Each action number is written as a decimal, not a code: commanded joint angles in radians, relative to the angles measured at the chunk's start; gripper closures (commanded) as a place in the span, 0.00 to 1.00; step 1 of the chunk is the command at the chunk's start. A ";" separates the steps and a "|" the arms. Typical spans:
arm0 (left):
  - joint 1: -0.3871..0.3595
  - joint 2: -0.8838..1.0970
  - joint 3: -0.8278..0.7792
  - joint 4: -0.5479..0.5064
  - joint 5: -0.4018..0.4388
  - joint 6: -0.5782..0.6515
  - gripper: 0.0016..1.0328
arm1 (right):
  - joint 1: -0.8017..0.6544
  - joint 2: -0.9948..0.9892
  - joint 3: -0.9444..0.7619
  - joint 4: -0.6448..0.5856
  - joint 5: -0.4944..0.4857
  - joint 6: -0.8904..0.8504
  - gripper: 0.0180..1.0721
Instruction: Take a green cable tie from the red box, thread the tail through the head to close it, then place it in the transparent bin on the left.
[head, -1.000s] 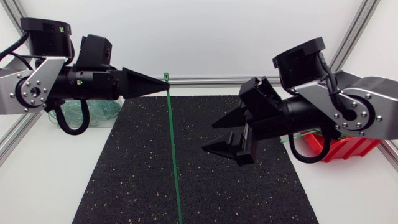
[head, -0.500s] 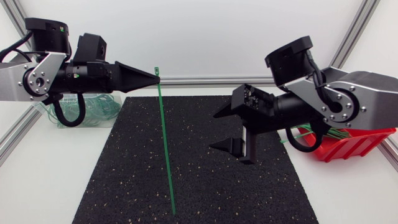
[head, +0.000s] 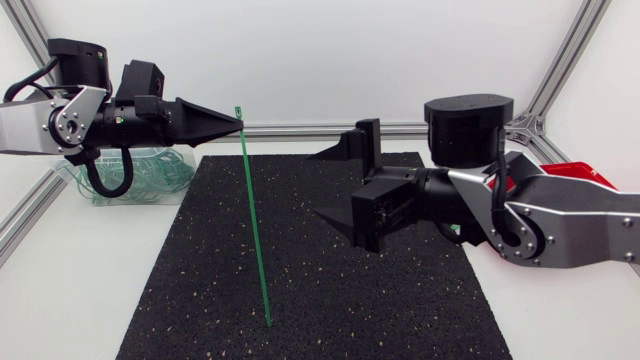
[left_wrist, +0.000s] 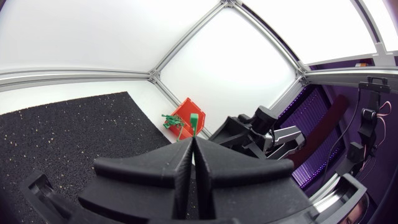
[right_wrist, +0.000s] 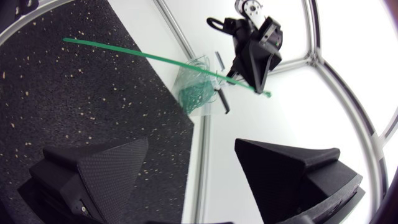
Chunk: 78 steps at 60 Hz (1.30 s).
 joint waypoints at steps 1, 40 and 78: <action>0.013 0.035 0.039 -0.012 0.033 0.016 0.96 | 0.039 -0.017 -0.066 0.071 0.011 -0.123 0.04; -0.004 0.090 0.037 -0.052 0.047 0.019 0.96 | 0.255 0.086 -0.215 0.275 -0.055 -0.391 0.22; -0.035 0.053 0.000 -0.078 0.047 0.019 0.96 | 0.335 0.118 -0.272 0.315 -0.039 -0.417 0.59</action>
